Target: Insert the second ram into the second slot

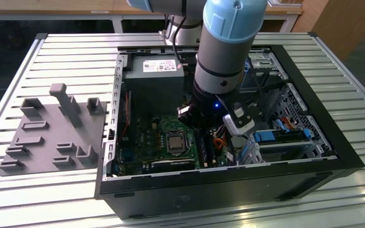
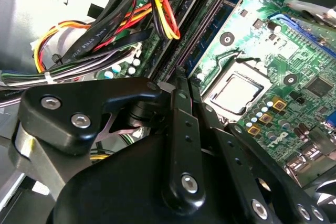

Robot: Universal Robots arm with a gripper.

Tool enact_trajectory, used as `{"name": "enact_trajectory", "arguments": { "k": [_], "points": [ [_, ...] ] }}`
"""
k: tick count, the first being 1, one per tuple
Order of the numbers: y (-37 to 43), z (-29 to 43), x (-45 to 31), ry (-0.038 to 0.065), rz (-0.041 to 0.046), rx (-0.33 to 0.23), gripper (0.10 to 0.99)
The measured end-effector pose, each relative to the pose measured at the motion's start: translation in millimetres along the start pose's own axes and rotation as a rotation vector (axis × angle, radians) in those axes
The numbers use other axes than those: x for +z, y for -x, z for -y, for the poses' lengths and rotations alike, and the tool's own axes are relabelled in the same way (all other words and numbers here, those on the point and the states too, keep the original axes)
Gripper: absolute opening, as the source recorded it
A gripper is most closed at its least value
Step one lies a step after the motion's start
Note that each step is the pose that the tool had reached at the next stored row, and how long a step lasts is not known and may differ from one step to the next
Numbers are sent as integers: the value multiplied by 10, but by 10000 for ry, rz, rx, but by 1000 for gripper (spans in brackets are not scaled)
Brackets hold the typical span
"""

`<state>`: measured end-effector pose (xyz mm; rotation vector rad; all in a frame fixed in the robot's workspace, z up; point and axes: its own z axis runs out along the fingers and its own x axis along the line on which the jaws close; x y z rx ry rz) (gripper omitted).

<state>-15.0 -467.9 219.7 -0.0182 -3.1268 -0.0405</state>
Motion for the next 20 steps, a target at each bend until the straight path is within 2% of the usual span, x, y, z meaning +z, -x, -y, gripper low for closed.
{"name": "enact_trajectory", "arguments": {
  "k": [4, 20],
  "points": [
    [0, 1, 14, -4, -31, 1, 133],
    [14, 0, 19, 2, -30, 44, 133]
  ]
}}
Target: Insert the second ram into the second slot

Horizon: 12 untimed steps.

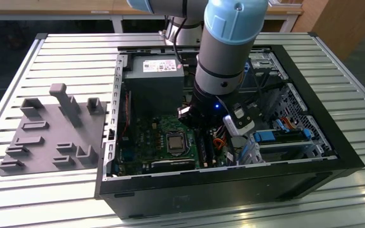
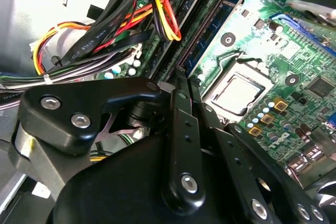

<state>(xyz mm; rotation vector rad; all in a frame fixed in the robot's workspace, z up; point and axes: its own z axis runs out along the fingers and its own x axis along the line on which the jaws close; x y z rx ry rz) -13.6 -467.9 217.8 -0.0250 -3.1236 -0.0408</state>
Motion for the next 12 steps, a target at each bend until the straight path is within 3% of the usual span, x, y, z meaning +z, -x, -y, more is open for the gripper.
{"name": "enact_trajectory", "arguments": {
  "k": [12],
  "points": [
    [2, 0, 4, -2, 0, 26, 133]
  ]
}}
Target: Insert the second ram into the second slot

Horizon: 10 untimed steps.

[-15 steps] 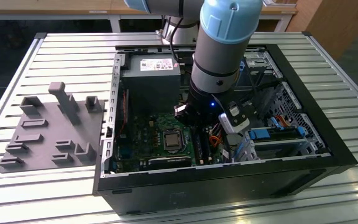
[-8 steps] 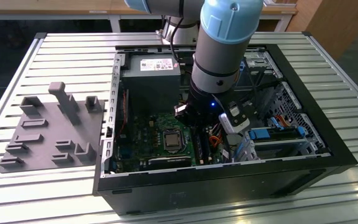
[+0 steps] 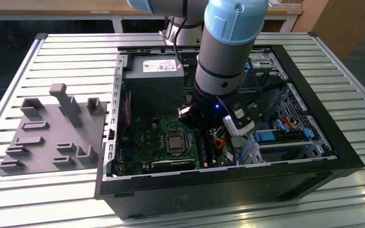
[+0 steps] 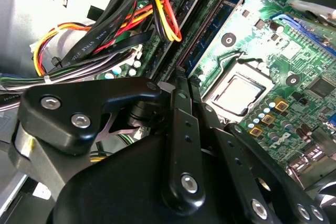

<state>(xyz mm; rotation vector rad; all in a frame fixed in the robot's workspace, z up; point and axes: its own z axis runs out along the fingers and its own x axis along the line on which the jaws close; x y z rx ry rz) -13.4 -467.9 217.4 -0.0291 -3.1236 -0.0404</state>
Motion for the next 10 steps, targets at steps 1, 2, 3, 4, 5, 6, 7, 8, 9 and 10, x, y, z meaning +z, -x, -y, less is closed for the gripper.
{"name": "enact_trajectory", "arguments": {
  "k": [1, 2, 3, 4, 5, 6, 7, 8, 9, 10],
  "points": [
    [0, 0, 0, 1, 0, 2, 133],
    [0, 0, 1, 1, 0, 3, 133],
    [1, 0, 4, 2, 0, 6, 133],
    [2, 0, 8, 4, 1, 8, 133],
    [2, 0, 13, 4, 1, 10, 133],
    [2, 0, 18, 3, 1, 13, 133],
    [2, 0, 22, 2, 1, 13, 133],
    [2, 1, 26, 2, 1, 14, 133],
    [2, 1, 29, 2, 0, 16, 133],
    [2, 1, 32, 1, 0, 16, 133]
  ]
}}
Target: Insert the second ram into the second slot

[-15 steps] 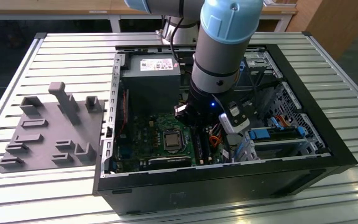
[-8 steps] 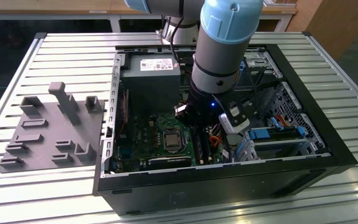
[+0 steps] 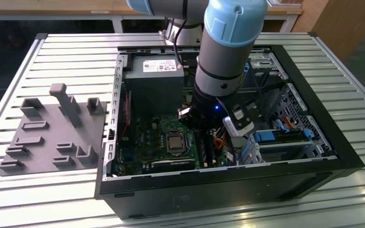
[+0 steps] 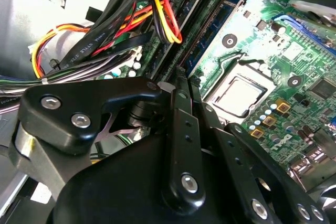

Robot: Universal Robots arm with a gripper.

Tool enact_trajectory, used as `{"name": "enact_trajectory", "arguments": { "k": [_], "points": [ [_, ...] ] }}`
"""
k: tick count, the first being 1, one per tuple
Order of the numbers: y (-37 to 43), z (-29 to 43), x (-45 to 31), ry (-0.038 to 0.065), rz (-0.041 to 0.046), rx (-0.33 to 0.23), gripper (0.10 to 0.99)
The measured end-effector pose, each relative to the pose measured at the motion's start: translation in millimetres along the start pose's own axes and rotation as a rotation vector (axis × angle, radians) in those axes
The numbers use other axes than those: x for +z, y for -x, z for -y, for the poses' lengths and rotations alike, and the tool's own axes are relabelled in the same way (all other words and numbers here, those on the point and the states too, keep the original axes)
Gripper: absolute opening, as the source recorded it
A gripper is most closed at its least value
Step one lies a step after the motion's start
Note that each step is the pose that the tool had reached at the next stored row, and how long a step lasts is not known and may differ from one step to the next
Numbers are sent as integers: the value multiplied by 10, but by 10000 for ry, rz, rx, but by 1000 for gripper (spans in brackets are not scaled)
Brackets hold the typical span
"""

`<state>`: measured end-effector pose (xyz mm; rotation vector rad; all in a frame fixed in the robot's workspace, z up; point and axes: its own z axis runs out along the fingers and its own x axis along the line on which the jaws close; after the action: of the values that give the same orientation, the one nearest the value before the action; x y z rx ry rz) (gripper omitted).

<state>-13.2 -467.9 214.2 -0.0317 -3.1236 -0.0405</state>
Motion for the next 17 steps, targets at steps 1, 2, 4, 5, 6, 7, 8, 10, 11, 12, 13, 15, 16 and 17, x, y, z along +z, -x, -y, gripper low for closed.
{"name": "enact_trajectory", "arguments": {
  "k": [1, 2, 4, 5, 6, 7, 8, 10, 11, 12, 13, 15, 16, 17],
  "points": [
    [0, 0, 2, -1, 0, 2, 133],
    [0, 0, 3, -2, 0, 4, 133],
    [0, 0, 4, -6, 0, 4, 133],
    [1, 0, 4, -9, 0, 4, 133],
    [2, 0, 5, -10, 0, 4, 133],
    [2, 0, 4, -12, 0, 4, 133],
    [2, 0, 5, -12, 0, 4, 133],
    [2, 0, 5, -13, 0, 4, 145],
    [2, 0, 5, -13, 0, 5, 145],
    [2, 0, 5, -13, 0, 4, 208],
    [2, 0, 4, -12, 1, 4, 208],
    [2, 0, -9, -14, 1, 4, 208],
    [2, -1, -25, -14, 0, 5, 208],
    [1, -1, -46, -14, 1, 4, 208]
  ]
}}
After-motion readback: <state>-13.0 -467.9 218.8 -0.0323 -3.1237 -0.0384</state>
